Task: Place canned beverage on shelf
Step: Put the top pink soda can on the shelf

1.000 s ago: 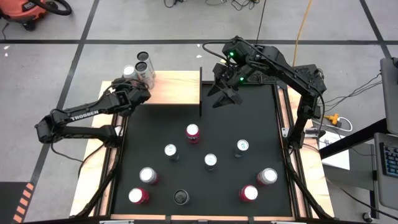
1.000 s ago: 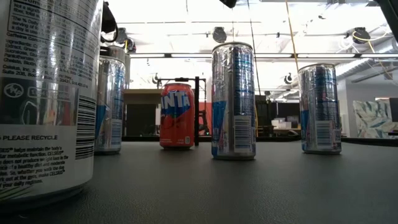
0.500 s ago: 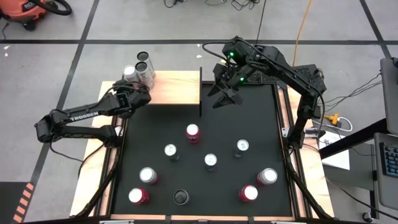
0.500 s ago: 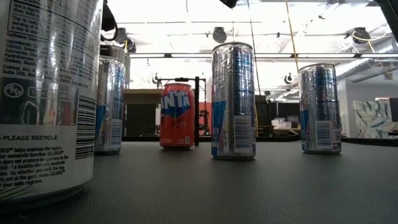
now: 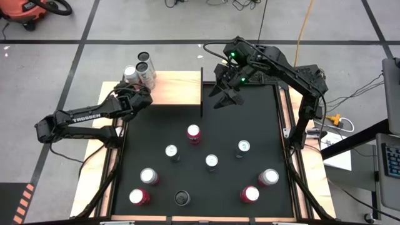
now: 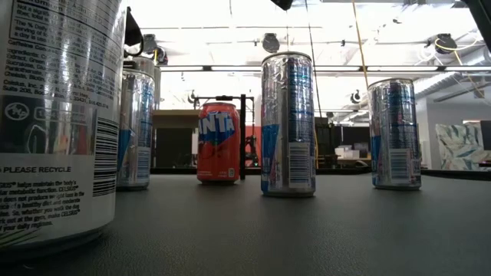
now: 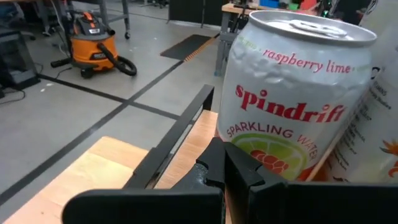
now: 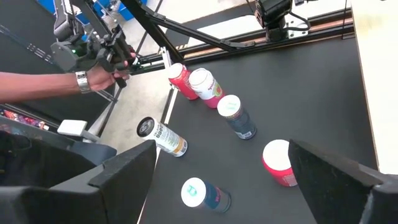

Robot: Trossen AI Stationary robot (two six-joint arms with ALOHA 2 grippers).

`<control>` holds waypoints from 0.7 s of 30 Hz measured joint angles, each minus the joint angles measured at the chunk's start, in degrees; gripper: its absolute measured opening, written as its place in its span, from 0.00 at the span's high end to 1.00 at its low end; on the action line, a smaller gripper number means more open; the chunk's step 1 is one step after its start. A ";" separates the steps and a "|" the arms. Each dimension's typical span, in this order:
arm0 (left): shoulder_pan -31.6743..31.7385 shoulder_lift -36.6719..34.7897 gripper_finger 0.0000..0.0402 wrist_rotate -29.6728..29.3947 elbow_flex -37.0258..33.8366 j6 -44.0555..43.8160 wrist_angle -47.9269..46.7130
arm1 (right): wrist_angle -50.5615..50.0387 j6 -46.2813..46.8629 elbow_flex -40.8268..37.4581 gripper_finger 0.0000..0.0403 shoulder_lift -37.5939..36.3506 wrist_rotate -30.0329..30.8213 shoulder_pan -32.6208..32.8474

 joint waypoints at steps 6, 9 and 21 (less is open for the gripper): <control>-0.04 0.00 1.00 -3.15 -0.18 3.18 0.28 | -0.16 0.57 0.00 0.14 0.00 0.00 0.01; -0.69 0.00 1.00 -4.98 -0.18 5.04 0.02 | -0.20 0.83 0.00 0.14 0.00 -0.02 0.00; -9.54 -0.96 1.00 -6.04 -0.16 5.50 -0.61 | -0.24 0.85 0.00 0.14 0.00 -0.02 0.02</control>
